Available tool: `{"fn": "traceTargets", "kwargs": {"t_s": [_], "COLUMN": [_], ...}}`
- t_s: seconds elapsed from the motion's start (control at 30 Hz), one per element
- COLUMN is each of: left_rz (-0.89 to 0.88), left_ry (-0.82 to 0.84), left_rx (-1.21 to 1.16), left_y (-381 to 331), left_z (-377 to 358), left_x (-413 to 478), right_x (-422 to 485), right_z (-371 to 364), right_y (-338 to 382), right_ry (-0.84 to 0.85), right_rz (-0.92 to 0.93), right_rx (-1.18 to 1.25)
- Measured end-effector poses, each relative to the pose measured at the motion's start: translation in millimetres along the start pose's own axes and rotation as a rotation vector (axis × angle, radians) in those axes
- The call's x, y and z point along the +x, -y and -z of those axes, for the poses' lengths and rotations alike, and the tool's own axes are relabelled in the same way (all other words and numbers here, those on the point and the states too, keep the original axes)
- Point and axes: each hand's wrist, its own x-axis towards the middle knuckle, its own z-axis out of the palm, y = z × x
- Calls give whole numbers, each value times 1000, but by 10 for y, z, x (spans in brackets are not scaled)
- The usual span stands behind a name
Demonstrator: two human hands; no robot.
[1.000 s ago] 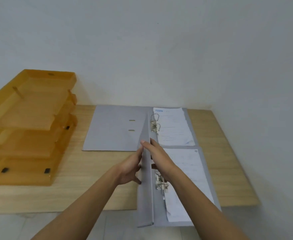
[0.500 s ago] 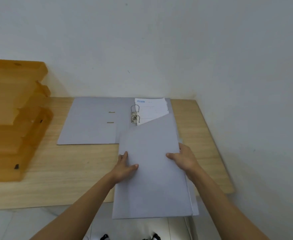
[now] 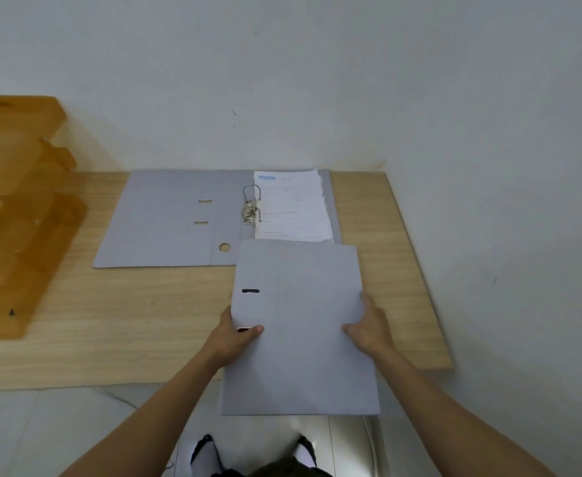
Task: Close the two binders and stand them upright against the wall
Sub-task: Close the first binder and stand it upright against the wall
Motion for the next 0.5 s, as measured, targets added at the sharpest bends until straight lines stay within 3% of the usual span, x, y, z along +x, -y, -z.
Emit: {"fn": "traceTargets", "kwargs": {"t_s": [0.1, 0.2, 0.37, 0.5], "left_rz": [12, 12, 10, 40], "left_ry": [-26, -42, -53, -70], "left_rx": [28, 89, 132, 96], "left_y": [11, 18, 20, 62], "left_z": [-54, -113, -162, -151], "left_x": [11, 7, -31, -45], "right_x": [-29, -63, -61, -57], "right_z": [-129, -292, -537, -584], "right_y": [33, 164, 293, 263], "right_ry": [16, 84, 451, 454], "right_rz": [55, 238, 238, 218], "right_rx": [-229, -404, -274, -224]}}
